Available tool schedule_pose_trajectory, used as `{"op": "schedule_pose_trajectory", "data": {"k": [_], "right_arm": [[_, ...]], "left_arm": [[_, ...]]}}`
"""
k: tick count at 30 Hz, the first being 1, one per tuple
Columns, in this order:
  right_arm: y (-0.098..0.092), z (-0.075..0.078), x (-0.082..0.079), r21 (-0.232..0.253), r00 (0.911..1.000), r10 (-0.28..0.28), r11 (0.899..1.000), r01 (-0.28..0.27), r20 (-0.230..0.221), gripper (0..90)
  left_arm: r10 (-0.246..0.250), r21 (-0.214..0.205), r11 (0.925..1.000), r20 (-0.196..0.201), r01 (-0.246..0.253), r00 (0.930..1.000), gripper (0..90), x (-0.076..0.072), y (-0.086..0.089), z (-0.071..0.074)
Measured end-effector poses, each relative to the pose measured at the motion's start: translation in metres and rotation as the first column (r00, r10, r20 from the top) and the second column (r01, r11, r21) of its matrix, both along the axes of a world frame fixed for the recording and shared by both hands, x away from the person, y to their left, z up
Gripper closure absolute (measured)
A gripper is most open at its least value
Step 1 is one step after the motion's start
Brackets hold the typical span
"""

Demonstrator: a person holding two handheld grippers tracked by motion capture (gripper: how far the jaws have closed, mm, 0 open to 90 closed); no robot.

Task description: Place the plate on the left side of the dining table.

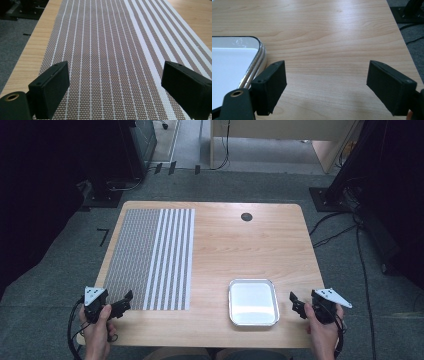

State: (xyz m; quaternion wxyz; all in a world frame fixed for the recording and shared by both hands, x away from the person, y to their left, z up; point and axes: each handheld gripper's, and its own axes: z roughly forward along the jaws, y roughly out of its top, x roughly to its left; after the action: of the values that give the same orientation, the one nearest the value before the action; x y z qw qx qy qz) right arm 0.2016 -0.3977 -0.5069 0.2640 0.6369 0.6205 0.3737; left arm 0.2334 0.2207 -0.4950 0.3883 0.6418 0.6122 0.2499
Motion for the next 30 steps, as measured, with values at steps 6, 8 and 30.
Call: {"op": "schedule_pose_trajectory", "data": {"k": [6, 8, 30], "right_arm": [[0.005, 0.002, -0.001, 0.006, 0.9998, 0.011, 1.0, -0.011, 0.016, 16.3], [0.007, 0.002, -0.001, 0.011, 0.9997, 0.013, 1.0, -0.013, 0.019, 16.5], [0.022, 0.009, 0.001, 0.057, 0.9981, -0.035, 0.998, 0.032, 0.051, 27.1]], "left_arm": [[0.002, 0.022, 0.9998, -0.014, -0.002, 0.9999, 8.0, 0.001, -0.008, -0.001], [-0.002, 0.027, 0.9996, -0.011, 0.003, 0.9999, 8.0, 0.0, -0.011, 0.0], [-0.081, 0.035, 0.9961, -0.008, 0.081, 0.9967, 8.0, -0.001, -0.044, 0.002]]}}
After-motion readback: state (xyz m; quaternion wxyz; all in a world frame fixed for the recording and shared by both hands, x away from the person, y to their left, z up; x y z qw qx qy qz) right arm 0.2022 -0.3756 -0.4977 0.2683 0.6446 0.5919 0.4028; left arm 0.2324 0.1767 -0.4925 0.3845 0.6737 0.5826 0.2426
